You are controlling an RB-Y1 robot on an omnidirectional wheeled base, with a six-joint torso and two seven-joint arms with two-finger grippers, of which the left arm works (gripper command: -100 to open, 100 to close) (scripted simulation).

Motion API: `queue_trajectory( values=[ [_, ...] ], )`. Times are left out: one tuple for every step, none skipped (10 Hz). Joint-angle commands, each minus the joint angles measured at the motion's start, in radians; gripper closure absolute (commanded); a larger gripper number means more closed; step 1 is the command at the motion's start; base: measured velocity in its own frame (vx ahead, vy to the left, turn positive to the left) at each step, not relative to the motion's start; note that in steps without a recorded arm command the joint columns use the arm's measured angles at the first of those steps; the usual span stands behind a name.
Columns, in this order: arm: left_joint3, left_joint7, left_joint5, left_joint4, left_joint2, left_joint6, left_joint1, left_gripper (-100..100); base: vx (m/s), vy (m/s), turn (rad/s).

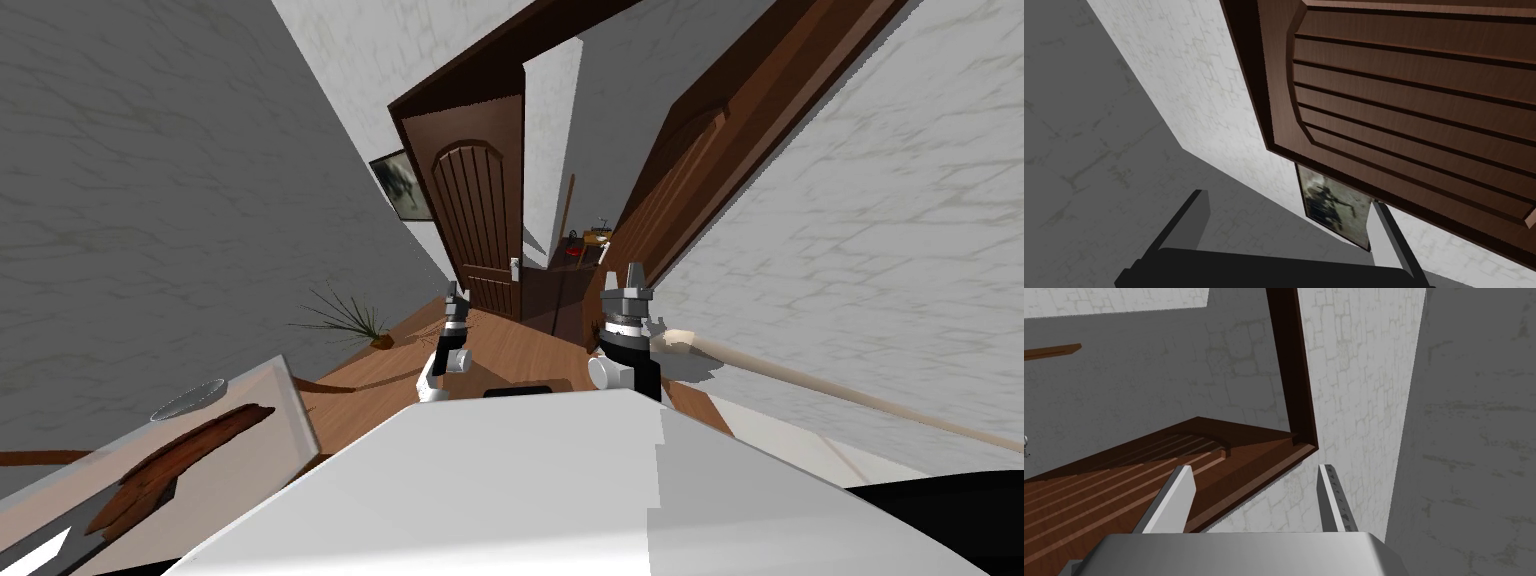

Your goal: Push the door open

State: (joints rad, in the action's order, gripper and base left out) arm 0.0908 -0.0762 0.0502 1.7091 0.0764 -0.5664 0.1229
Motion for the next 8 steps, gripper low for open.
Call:
queue_trajectory(
  values=[
    [0.001,-0.001,0.0,-0.038,0.003,-0.005,-0.01,-100,0.063,0.028,-0.023],
    [0.003,-0.001,0.0,-0.068,0.003,-0.001,-0.031,-100,0.049,0.016,-0.038],
    [0.004,0.0,-0.001,-0.096,0.003,0.002,-0.052,-100,0.06,0.022,-0.063],
    [0.004,0.0,-0.001,-0.109,0.003,0.002,-0.052,-100,0.058,0.023,-0.023],
    [0.006,0.001,-0.002,-0.139,0.002,0.005,-0.073,-100,0.064,0.019,-0.036],
    [0.006,0.001,-0.002,-0.145,0.002,0.005,-0.073,-100,0.045,0.02,-0.022],
    [0.008,0.002,-0.002,-0.181,0.002,0.008,-0.095,-100,0.045,0.027,-0.048],
    [0.01,0.002,-0.003,-0.209,0.002,0.011,-0.116,-100,0.075,0.033,-0.072]
  ],
)
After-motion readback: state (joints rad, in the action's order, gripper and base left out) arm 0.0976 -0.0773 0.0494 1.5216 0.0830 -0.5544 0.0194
